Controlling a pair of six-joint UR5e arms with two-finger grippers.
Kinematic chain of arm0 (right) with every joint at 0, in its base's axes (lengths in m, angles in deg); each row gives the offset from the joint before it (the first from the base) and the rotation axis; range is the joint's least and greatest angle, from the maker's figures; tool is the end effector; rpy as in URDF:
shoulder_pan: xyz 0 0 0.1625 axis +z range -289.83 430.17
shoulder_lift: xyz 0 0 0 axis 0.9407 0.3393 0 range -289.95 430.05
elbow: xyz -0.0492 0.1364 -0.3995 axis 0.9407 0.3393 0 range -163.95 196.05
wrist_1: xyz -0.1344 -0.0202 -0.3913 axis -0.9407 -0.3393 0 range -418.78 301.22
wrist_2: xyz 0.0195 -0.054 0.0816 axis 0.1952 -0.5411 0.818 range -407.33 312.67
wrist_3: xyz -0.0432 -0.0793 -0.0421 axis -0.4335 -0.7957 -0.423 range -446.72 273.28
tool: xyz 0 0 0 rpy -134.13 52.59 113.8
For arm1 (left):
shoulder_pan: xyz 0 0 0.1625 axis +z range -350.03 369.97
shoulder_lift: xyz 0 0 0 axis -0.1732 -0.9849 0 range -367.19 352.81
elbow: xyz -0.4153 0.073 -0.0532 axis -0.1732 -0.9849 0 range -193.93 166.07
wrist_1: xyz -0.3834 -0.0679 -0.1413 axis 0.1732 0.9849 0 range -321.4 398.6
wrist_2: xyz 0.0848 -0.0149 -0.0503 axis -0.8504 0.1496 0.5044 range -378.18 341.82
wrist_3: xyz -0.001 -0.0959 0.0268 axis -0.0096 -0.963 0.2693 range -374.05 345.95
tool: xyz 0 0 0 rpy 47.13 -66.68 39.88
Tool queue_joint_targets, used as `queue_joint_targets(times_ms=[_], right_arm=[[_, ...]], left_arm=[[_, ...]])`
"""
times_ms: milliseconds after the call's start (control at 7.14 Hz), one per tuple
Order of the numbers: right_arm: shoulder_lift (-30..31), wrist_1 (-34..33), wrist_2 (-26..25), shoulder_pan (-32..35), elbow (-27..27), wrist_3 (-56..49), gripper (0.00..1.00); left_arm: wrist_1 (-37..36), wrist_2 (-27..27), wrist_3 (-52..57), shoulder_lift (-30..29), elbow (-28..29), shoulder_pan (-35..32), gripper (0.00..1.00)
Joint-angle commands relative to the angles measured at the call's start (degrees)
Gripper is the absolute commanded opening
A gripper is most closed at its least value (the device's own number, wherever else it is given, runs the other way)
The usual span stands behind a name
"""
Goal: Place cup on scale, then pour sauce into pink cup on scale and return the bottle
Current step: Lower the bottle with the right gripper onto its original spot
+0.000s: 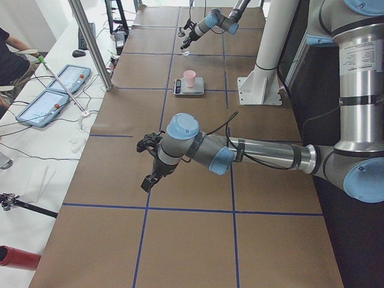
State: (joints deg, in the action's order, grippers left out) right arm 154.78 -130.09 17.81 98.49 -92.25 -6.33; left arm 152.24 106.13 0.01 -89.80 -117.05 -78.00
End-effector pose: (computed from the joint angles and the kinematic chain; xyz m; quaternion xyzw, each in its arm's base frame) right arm -0.3862 -0.4072 0.4286 0.3043 -0.2677 0.2247 0.8862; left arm -0.0608 -0.4652 0.5676 0.2710 0.2583 0.2034 0.9047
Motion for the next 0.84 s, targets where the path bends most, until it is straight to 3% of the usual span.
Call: queue_joint_targets(times_ms=[0, 701], right_arm=[[0.2, 0.1, 0.1, 0.0, 0.5, 0.2, 0.00], [0.1, 0.0, 1.5, -0.3, 1.0, 0.2, 0.00]], left_arm=[[0.0, 0.0, 0.0, 0.0, -0.1, 0.0, 1.00], [0.0, 0.0, 0.0, 0.0, -0.1, 0.0, 1.00]])
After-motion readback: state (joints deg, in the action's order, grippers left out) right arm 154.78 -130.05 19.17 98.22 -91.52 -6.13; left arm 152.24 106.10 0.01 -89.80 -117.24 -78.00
